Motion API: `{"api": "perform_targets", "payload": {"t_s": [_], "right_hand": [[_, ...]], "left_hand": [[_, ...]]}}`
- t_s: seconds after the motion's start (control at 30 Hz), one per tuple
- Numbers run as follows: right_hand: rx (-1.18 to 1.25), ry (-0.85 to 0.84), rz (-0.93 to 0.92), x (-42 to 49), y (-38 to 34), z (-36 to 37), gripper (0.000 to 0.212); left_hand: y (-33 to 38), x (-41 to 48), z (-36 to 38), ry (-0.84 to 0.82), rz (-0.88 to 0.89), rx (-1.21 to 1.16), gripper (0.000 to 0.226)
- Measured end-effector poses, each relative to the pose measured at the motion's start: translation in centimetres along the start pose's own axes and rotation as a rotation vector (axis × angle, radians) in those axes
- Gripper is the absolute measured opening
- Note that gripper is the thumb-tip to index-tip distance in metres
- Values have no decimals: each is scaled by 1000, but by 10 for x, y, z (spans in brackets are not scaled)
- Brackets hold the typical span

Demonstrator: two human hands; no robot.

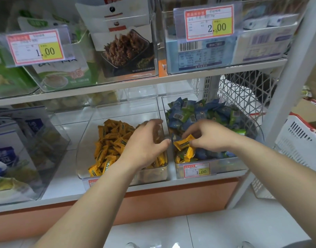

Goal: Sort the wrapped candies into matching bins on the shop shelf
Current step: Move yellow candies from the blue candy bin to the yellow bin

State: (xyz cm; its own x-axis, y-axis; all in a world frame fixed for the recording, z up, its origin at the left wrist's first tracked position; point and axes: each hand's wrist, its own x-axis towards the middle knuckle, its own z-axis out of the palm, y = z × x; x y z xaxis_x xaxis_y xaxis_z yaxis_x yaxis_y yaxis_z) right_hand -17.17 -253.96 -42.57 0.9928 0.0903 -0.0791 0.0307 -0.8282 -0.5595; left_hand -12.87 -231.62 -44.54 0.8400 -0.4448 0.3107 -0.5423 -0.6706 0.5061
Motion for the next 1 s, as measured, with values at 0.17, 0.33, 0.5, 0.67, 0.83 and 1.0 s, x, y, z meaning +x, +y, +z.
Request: {"api": "perform_targets", "payload": {"t_s": [0.17, 0.33, 0.5, 0.67, 0.83, 1.0], "right_hand": [[375, 190, -50, -10, -2, -17, 22], [804, 165, -28, -10, -14, 1, 29], [956, 252, 44, -4, -17, 3, 7], [257, 303, -46, 17, -9, 23, 22], [-10, 100, -49, 36, -8, 43, 36], [-68, 96, -51, 49, -6, 45, 54]], "left_hand": [[28, -1, 3, 32, 208, 22, 73], [39, -3, 4, 72, 264, -136, 56], [10, 2, -14, 162, 87, -146, 44], [-38, 3, -28, 62, -128, 129, 44], [-29, 4, -20, 63, -104, 160, 54], [-3, 0, 10, -88, -43, -57, 73]]}}
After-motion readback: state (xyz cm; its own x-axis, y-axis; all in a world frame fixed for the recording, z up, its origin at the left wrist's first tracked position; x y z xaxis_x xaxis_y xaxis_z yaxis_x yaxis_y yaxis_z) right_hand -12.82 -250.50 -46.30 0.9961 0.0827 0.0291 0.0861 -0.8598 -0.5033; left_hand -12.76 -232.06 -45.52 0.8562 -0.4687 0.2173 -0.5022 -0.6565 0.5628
